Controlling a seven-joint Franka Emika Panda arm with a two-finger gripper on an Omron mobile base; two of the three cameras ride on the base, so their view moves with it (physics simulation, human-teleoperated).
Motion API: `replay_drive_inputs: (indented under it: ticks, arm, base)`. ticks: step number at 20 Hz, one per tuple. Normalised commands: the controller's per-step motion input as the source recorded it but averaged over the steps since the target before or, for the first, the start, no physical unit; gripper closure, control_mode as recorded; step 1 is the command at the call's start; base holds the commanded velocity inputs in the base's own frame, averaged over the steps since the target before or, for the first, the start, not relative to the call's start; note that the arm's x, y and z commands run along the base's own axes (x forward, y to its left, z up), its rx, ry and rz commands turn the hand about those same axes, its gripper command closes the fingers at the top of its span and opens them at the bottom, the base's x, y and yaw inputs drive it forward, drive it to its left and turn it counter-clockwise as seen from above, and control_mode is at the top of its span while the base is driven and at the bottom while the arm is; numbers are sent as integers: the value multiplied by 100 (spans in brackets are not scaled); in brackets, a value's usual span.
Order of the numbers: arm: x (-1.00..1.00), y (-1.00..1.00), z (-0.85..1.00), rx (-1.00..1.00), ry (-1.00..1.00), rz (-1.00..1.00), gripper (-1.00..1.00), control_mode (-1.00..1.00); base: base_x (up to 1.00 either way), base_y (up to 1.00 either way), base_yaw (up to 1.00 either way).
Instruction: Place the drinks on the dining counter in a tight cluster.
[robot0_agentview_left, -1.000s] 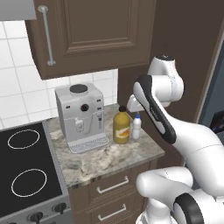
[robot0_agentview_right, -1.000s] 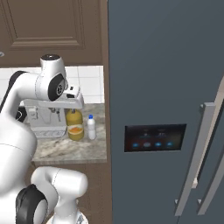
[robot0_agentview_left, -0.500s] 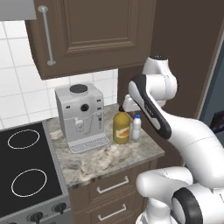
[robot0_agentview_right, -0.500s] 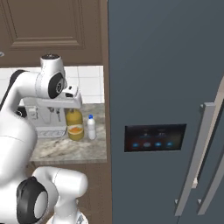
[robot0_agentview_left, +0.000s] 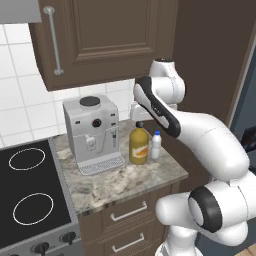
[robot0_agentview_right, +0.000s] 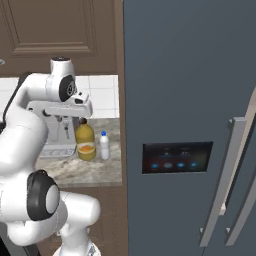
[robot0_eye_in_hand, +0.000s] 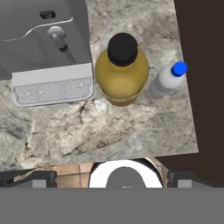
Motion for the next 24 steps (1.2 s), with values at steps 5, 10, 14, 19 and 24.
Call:
replay_drive_inputs:
  ticks: [5,10,14,19,24]
  arm:
    - [39,-9,-2,0,-1,1,-100,-100]
    - [37,-1,-17,0,0,6,-100,-100]
    - [45,0,-39,0,0,10,-100,-100]
    - [35,0,-42,0,0,7,-100,-100]
    - [38,0,-6,-2,0,6,-100,-100]
  base:
    - [0,0,0]
    - [0,0,0]
    - [0,0,0]
    - [0,0,0]
    - [0,0,0]
